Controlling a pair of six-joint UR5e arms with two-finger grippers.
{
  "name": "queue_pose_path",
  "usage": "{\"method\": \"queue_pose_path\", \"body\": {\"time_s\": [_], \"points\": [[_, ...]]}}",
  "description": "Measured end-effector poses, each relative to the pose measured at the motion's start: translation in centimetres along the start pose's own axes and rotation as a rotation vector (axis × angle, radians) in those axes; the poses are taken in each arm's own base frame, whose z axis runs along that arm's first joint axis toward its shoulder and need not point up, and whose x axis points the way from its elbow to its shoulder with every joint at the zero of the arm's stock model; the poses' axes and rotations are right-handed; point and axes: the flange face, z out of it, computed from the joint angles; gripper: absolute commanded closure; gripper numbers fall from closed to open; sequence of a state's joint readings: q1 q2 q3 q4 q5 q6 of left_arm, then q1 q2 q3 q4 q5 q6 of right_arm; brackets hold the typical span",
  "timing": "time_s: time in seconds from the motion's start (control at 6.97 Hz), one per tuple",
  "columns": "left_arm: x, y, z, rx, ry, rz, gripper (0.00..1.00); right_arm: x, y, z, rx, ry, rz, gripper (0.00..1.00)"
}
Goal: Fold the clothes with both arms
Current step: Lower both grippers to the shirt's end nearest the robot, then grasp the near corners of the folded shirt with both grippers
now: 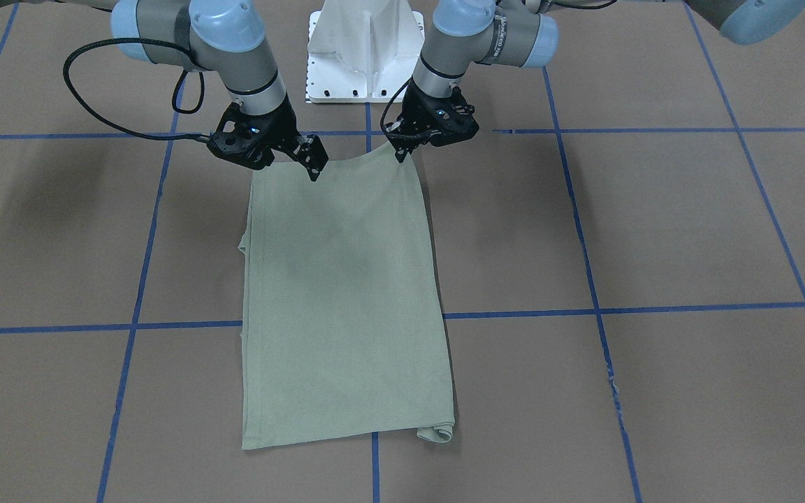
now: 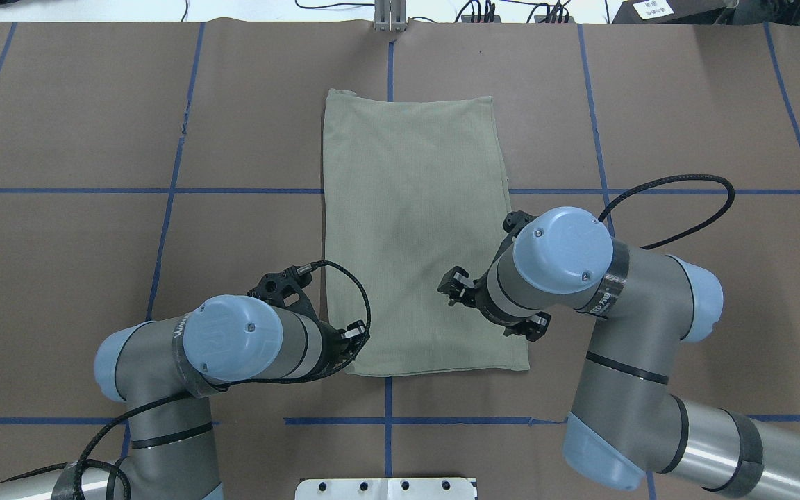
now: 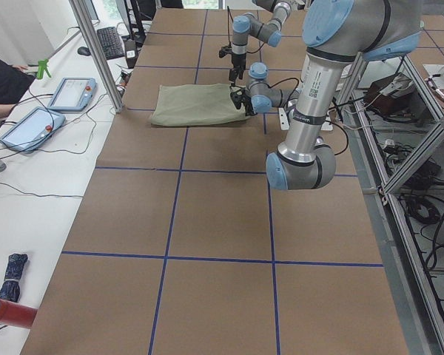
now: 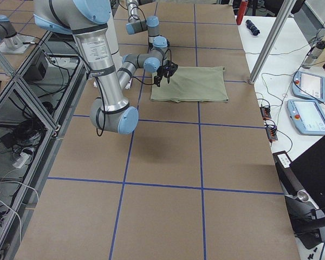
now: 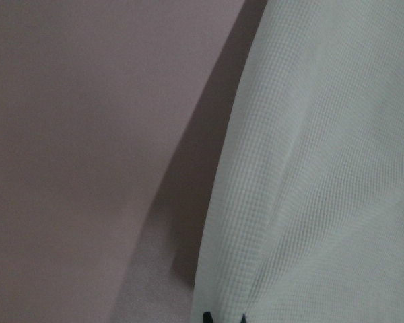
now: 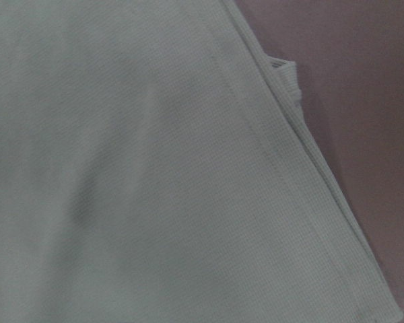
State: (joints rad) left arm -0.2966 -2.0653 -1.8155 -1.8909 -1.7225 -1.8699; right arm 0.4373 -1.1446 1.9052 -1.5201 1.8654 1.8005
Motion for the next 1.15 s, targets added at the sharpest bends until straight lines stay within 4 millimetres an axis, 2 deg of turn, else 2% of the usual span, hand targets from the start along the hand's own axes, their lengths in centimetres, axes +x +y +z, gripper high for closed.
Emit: {"method": "queue_pose_path", "body": {"time_s": [0.29,0.43,0.86,1.0,1.15], "points": [[0.1,0.1,-0.1,-0.001,0.002,0.001,1.0,3.2,0.7,3.3,0.009,0.074,0.061,0.0],[0.2,0.3,0.0,-0.004,0.003,0.002,1.0,4.0,1.0,4.8,0.023,0.097,0.063,0.0],[0.1,0.9,0.1,-0.013,0.002,0.006,1.0,4.6,1.5,6.1,0.029,0.117,0.059,0.0],[0.1,1.0,0.1,-0.013,0.002,0.006,1.0,4.6,1.8,6.2,0.026,0.118,0.056,0.16],[0.1,1.0,0.1,-0.014,0.002,0.006,1.0,4.6,2.0,6.3,0.023,0.119,0.054,0.53]]}}
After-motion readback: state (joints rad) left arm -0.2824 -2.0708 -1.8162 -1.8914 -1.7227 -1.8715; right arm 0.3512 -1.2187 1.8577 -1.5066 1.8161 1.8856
